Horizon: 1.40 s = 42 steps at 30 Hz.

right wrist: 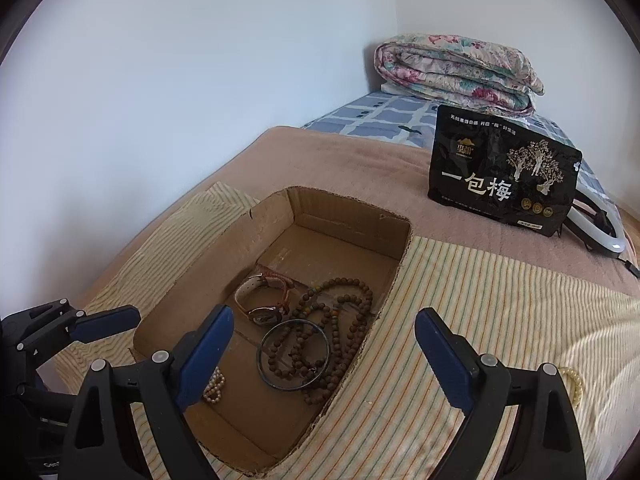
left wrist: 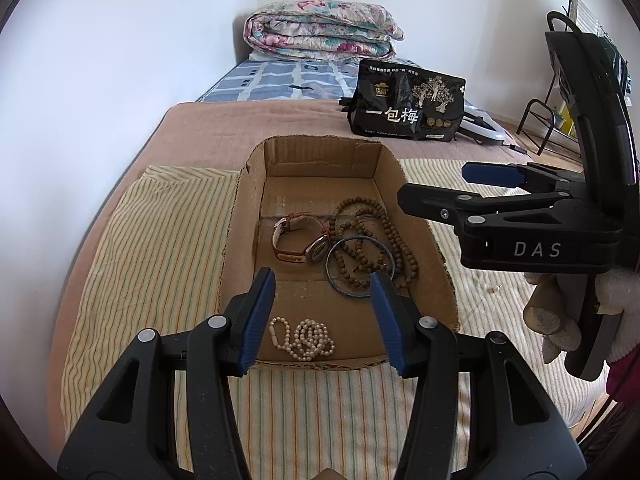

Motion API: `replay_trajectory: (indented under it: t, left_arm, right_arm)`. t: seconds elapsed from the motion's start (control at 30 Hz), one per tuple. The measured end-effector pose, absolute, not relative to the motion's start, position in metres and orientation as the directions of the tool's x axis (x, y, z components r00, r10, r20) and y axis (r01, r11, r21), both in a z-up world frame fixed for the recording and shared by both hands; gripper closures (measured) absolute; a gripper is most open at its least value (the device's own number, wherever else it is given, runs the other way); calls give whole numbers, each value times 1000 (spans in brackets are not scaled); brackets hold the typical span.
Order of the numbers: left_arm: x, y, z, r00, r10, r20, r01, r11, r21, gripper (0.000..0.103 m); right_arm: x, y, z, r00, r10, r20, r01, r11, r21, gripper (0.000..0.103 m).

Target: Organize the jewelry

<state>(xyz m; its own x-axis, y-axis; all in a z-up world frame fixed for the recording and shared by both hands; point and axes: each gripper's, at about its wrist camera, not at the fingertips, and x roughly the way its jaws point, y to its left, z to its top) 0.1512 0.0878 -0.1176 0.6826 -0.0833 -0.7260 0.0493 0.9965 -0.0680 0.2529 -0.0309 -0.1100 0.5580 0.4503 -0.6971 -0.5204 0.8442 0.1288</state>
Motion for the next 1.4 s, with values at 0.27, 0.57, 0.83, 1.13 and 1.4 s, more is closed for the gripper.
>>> replay_trajectory:
  t: [0.27, 0.57, 0.83, 1.13, 1.4]
  left_arm:
    - [143, 77, -105, 699, -85, -710, 60, 996, -60, 52]
    - [135, 58, -91, 711, -101, -696, 88, 995, -55, 52]
    - [132, 34, -84, 713, -131, -688, 129, 990, -55, 52]
    - [131, 6, -81, 706, -173, -686, 178, 982, -64, 52]
    - [133, -30, -88, 682, -219, -698, 246, 967, -62, 52]
  right_arm:
    - [245, -43, -99, 579, 444, -684, -512, 851, 119, 10]
    - [238, -70, -84, 606, 434, -666, -482, 867, 125, 10]
    - [230, -102, -74, 634, 405, -658, -450, 886, 112, 10]
    - [221, -149, -63, 670, 352, -654, -401, 912, 80, 10]
    - [219, -210, -68, 691, 278, -667, -313, 947, 70, 10]
